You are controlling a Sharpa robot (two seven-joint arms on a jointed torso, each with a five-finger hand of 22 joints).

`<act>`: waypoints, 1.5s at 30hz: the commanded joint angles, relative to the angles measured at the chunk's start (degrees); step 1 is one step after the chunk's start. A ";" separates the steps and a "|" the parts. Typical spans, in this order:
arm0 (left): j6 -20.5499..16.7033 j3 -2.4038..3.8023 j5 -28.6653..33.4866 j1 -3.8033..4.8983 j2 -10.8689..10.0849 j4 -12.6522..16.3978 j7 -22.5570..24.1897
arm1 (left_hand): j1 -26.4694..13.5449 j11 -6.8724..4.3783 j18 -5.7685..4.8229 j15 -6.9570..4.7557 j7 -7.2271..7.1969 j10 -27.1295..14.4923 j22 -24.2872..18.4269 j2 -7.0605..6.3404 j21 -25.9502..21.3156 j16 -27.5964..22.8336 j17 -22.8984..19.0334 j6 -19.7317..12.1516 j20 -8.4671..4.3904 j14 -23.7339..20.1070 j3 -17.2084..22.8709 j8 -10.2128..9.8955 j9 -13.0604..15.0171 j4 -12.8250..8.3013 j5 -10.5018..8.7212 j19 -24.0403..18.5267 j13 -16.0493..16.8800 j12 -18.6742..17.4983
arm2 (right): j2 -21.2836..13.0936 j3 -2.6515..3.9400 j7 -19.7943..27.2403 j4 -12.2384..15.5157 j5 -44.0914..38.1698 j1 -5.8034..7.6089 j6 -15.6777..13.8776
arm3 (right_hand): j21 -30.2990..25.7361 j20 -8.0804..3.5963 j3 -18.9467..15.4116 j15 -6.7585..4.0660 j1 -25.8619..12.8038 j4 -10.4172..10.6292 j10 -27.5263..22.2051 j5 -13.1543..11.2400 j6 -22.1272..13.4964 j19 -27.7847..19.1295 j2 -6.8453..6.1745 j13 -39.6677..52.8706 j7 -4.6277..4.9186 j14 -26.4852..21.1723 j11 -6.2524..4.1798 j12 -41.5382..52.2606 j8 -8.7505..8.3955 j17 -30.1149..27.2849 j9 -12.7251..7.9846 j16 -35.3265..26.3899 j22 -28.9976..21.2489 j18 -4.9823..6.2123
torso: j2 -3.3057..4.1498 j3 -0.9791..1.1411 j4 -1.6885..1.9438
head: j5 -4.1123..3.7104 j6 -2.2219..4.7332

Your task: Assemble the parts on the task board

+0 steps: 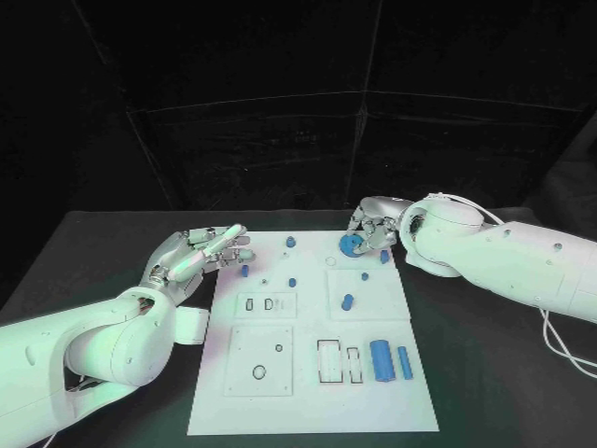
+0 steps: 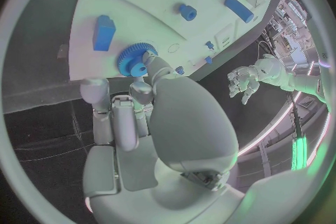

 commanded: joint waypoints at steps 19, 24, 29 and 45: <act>0.78 0.05 -0.46 0.08 -0.22 0.32 0.13 | 0.29 0.10 0.81 0.10 0.27 0.07 -0.11 0.15 -0.28 -0.25 0.09 0.16 -0.03 0.11 0.00 -0.28 -0.03 -0.30 0.12 0.26 -0.03 -0.34 | -0.60 -0.09 -1.76 8.38 -3.10 -0.12 -10.24 | 1.13 -0.43 7.46 -0.58 -5.71 -0.20 2.78 2.94 3.17 1.51 -2.42 4.09 -0.94 3.87 -0.42 3.09 -0.64 3.94 0.08 0.98 1.42 -0.56 | -0.05 -0.03 0.11 | 0.56 0.29; 0.78 0.05 -0.46 0.08 -0.25 0.40 0.14 | 0.29 0.10 0.81 0.10 0.27 0.07 -0.11 0.15 -0.28 -0.25 0.09 0.16 -0.03 0.11 0.00 -0.28 -0.03 -0.30 0.12 0.26 -0.03 -0.34 | 1.52 -0.09 -2.41 9.77 -5.97 -0.11 -10.65 | 1.17 -0.45 8.10 -0.60 -6.22 -0.23 2.96 2.96 3.36 1.59 -2.58 4.33 -0.97 3.89 -0.45 3.23 -0.78 4.02 0.09 1.02 1.51 -0.58 | -0.04 -0.07 0.07 | 0.88 0.34; 0.79 0.05 -0.46 0.08 -0.21 0.49 0.16 | 0.29 0.10 0.81 0.10 0.27 0.07 -0.11 0.15 -0.28 -0.25 0.09 0.16 -0.03 0.11 0.00 -0.28 -0.03 -0.30 0.12 0.26 -0.03 -0.34 | 4.47 -0.10 -2.53 8.92 -7.84 -0.11 -9.99 | 1.16 -0.46 8.51 -0.61 -6.51 -0.26 3.00 2.89 3.41 1.61 -2.67 4.34 -0.98 3.87 -0.46 3.21 -0.91 3.98 0.08 1.00 1.52 -0.59 | 0.00 -0.11 0.15 | 1.10 0.35; 0.72 0.05 -0.46 0.09 0.10 0.52 0.13 | 0.29 0.10 0.81 0.10 0.27 0.07 -0.11 0.15 -0.28 -0.25 0.09 0.16 -0.03 0.11 0.00 -0.28 -0.03 -0.30 0.12 0.26 -0.03 -0.34 | 12.39 -0.74 -1.99 2.15 -8.74 -0.13 -6.56 | 1.15 -0.46 9.29 -0.60 -7.03 -0.34 2.98 2.67 3.36 1.64 -2.74 4.31 -0.92 3.88 -0.42 3.12 -1.24 4.01 0.05 1.01 1.54 -0.60 | 0.01 -0.03 0.05 | 1.52 0.07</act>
